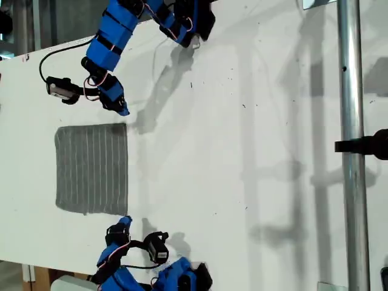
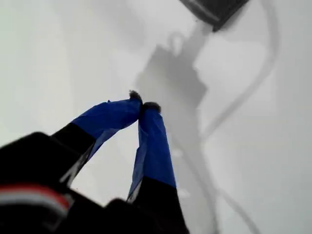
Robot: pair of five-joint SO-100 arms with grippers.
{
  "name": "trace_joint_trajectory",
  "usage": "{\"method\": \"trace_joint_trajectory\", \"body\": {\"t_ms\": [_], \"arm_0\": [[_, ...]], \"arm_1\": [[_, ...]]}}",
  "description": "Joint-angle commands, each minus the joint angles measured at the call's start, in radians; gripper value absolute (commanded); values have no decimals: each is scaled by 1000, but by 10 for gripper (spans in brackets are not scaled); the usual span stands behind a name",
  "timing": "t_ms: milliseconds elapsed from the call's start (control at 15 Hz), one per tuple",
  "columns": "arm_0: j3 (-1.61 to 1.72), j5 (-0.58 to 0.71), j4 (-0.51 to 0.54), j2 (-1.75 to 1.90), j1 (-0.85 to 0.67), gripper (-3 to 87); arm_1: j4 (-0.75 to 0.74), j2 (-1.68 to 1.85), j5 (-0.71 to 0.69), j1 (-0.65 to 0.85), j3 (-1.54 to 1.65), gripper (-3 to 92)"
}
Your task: Grasp corners of a towel and fold twice.
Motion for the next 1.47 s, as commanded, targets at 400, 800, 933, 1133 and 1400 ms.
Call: {"method": "trace_joint_trajectory", "body": {"t_ms": [400,800,933,1133,1400], "arm_0": [[-393,135,-225,-571,-190,-29],[-453,169,-347,-699,-288,-29],[-525,152,-333,-810,-273,-29],[-839,143,-117,-1075,-247,-29],[-1124,135,92,-1252,-250,-29]], "arm_1": [[-195,-537,-107,112,-459,-3],[-337,-655,-133,121,-621,-3],[-364,-715,-129,133,-663,-3],[-407,-778,-124,141,-698,-3],[-436,-836,-101,163,-730,-3]]}}
